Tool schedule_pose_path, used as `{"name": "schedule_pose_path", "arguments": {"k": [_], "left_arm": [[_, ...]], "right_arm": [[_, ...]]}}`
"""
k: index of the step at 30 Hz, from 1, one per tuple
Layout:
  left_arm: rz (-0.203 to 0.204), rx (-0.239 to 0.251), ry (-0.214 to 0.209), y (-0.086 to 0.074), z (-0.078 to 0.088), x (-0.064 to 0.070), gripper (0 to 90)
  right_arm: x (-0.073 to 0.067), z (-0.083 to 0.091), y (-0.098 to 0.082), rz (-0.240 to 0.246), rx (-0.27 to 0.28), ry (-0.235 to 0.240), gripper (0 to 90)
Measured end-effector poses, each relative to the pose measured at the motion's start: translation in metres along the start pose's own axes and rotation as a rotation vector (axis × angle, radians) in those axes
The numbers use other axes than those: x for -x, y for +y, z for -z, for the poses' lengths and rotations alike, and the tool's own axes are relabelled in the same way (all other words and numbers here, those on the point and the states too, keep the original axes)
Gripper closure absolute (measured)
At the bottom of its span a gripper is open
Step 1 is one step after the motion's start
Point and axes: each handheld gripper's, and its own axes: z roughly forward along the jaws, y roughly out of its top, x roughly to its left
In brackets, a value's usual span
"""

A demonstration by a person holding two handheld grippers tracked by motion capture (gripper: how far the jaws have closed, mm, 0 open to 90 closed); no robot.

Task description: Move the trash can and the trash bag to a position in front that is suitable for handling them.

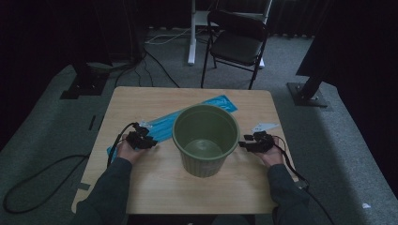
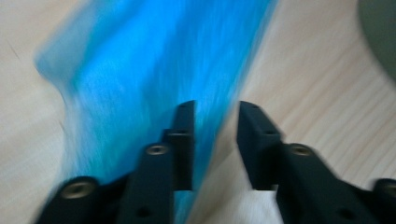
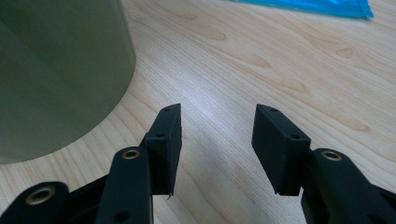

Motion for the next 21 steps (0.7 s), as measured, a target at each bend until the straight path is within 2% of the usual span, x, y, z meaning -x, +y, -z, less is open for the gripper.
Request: {"name": "schedule_pose_path", "arguments": {"k": [2, 3, 4, 5, 6, 8, 10, 13, 15, 18, 21], "left_arm": [[-0.016, 0.005, 0.001, 0.012, -0.004, 0.002, 57.5], [-0.016, 0.005, 0.001, 0.012, -0.004, 0.002, 56.0], [-0.026, 0.003, -0.004, 0.024, -0.010, 0.003, 55.6], [-0.026, 0.003, -0.004, 0.024, -0.010, 0.003, 54.8], [-0.036, 0.007, -0.005, 0.035, -0.016, 0.003, 54.4], [-0.042, 0.005, -0.013, 0.040, -0.018, 0.003, 53.1], [-0.067, -0.008, -0.016, 0.051, -0.026, 0.005, 51.5], [-0.082, -0.026, -0.007, 0.055, -0.032, 0.006, 50.4], [-0.074, -0.070, 0.000, 0.055, -0.044, 0.004, 50.3], [-0.065, -0.089, -0.007, 0.051, -0.052, 0.003, 51.8], [-0.064, -0.082, 0.009, 0.049, -0.052, 0.003, 61.5]], "right_arm": [[-0.002, -0.001, 0.001, 0.002, 0.000, 0.001, 51.8], [-0.002, 0.000, 0.002, 0.005, 0.001, 0.003, 51.8], [-0.003, 0.000, 0.002, 0.008, 0.004, 0.004, 51.8], [-0.003, 0.000, 0.002, 0.008, 0.004, 0.004, 51.8], [-0.003, 0.001, 0.003, 0.010, 0.008, 0.006, 51.9], [-0.002, 0.001, 0.002, 0.009, 0.010, 0.006, 51.9], [-0.001, 0.002, 0.001, 0.007, 0.012, 0.007, 51.8], [0.000, 0.004, 0.001, 0.005, 0.019, 0.007, 51.9], [0.000, 0.005, 0.001, 0.004, 0.023, 0.008, 51.9], [0.000, 0.005, 0.002, 0.005, 0.026, 0.008, 51.9], [0.000, 0.004, 0.002, 0.006, 0.022, 0.010, 52.0]]}}
